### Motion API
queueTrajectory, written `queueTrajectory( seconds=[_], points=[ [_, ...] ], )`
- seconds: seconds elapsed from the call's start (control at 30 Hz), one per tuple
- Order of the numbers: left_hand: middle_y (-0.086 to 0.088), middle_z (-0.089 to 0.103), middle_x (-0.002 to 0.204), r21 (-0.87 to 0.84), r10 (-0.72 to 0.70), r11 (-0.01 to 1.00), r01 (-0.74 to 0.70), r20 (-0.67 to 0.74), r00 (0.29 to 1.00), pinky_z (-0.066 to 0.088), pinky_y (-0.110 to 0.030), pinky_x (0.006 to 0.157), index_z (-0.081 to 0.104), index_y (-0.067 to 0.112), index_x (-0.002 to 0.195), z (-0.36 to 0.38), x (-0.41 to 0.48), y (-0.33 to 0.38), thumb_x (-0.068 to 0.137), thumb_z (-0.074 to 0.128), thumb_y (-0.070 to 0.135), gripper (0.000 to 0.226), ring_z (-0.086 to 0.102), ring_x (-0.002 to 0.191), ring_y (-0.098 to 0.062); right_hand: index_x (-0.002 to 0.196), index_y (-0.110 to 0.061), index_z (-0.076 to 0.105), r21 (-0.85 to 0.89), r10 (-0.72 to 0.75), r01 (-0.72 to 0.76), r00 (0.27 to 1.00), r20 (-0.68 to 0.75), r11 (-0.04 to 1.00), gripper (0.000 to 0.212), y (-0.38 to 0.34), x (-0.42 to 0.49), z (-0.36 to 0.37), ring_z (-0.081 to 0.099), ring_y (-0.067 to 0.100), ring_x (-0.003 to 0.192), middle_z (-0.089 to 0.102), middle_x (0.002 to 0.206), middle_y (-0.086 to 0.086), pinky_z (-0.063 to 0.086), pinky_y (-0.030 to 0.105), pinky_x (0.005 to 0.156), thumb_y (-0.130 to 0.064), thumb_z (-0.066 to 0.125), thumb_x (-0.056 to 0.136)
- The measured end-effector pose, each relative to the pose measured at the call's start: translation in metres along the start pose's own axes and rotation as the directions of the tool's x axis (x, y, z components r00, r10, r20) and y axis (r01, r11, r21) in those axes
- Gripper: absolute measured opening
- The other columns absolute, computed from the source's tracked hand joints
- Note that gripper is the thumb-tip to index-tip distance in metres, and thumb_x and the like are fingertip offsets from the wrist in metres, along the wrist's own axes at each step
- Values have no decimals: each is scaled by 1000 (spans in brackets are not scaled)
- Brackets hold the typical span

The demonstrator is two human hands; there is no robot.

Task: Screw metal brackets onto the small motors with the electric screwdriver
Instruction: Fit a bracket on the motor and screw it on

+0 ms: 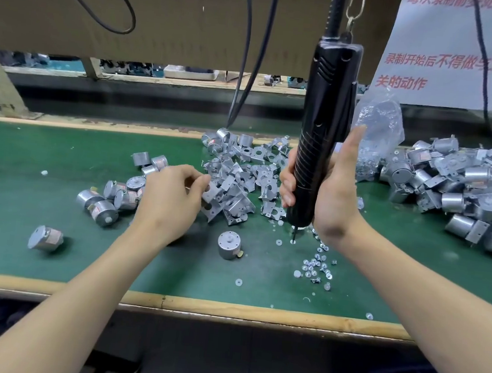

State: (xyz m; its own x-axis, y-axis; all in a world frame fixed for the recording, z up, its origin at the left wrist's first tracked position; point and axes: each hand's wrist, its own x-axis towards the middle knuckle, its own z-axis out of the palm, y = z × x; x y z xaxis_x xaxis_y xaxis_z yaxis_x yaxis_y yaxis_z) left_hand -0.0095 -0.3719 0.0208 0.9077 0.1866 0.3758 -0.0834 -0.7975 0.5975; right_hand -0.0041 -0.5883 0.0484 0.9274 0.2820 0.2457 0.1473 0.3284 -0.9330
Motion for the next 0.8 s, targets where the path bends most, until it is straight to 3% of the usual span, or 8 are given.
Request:
queueTrajectory(
  seconds=[0.1,0.2,0.3,0.43,0.53,0.63,0.8],
  points=[
    [8,59,62,74,41,997,-34,-97,994,32,-24,62,65,17,80,-4,-4,0,98,57,27,22,57,64,-19,67,-22,56,11,6,-6,1000,12,1000,79,0,0,0,41,21,45,48,58,2,41,27,51,-79,4,84],
    [9,60,62,6,89,996,-89,-152,984,34,-23,55,58,18,81,-7,-18,-2,99,56,22,19,56,56,-10,67,-22,57,16,10,-10,1000,15,1000,80,0,1,1,41,20,45,48,57,2,42,26,51,-81,5,82],
    [9,68,71,-132,128,980,-147,-143,981,48,-21,60,62,19,87,-5,-43,-3,99,56,21,13,66,62,-4,68,-21,57,22,11,-12,1000,5,1000,80,-1,2,3,41,21,45,49,57,2,42,27,51,-81,5,83],
    [8,74,89,-139,236,954,-265,-194,952,48,-13,68,76,16,92,-2,-69,-4,92,64,21,13,66,73,-6,68,-20,56,38,14,-14,1000,11,999,80,-1,5,8,40,21,45,48,57,2,39,28,51,-80,5,83],
    [9,72,111,-243,204,942,-233,-141,969,51,-14,74,78,21,97,-1,-75,-5,89,69,27,14,68,89,1,68,-19,54,32,11,-11,1000,14,999,79,-1,7,14,40,21,45,47,57,3,38,29,51,-80,5,83],
    [11,71,111,-387,130,912,-137,-43,991,52,-13,76,75,26,106,5,-77,-2,86,75,19,21,68,86,0,68,-18,52,38,1,-1,1000,16,999,78,-2,10,23,38,21,45,45,57,4,35,31,52,-78,5,83],
    [10,68,112,-496,166,861,-113,62,984,52,-13,81,70,25,116,11,-74,-3,80,79,6,42,65,106,-9,70,-15,50,46,-15,15,1000,18,999,78,-4,14,37,39,21,45,45,58,5,36,29,50,-77,5,85]
  ],
)
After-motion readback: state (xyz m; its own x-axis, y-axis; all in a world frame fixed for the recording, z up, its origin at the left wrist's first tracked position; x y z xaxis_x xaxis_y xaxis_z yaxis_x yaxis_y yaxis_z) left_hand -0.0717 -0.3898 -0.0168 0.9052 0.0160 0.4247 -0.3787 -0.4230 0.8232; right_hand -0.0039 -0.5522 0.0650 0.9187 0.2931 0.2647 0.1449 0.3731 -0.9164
